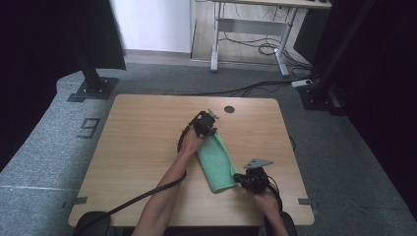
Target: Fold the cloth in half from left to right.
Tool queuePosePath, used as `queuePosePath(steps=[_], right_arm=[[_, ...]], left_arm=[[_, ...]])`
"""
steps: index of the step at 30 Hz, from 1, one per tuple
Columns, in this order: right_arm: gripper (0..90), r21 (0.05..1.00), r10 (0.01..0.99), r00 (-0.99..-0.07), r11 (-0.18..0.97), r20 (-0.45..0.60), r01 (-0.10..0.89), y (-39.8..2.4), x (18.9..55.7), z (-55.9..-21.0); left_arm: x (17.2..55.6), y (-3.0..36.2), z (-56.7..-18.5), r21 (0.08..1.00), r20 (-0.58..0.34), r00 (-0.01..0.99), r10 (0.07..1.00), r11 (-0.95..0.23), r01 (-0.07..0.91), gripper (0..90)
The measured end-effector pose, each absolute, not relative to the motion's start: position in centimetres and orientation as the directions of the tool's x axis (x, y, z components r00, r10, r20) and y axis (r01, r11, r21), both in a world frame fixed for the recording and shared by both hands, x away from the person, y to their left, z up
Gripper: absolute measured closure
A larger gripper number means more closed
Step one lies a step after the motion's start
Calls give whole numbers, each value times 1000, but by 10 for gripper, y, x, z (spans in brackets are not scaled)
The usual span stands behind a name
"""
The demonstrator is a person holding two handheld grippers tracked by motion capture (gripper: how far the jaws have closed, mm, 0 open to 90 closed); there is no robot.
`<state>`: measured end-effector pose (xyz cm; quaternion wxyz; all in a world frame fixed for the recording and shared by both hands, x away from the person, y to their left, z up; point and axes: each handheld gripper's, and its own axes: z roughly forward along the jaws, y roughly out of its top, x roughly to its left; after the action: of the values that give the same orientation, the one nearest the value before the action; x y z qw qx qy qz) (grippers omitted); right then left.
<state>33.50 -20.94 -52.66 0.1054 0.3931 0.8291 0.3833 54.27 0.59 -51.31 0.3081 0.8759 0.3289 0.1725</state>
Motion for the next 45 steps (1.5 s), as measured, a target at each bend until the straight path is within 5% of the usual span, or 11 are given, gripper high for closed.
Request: queuePosePath(steps=[9, 14, 32, 45], right_arm=[[567, 754, 773, -629, 361, 88, 549, -220, 338, -520], [486, 753, 789, -611, 363, 64, 548, -225, 342, -518], [399, 660, 790, -613, 473, -22, 584, -230, 358, -535], [320, 691, 787, -615, 467, -42, 551, -229, 367, -530]], left_arm=[[538, 17, -494, 701, 91, 692, 716, -540, 466, 281], [533, 25, -491, 713, 46, 697, 715, -512, 478, 161], [482, 56, -511, 703, 55, 716, 696, -536, 467, 104], [442, 62, -527, 688, 45, 723, 690, -546, 478, 86]])
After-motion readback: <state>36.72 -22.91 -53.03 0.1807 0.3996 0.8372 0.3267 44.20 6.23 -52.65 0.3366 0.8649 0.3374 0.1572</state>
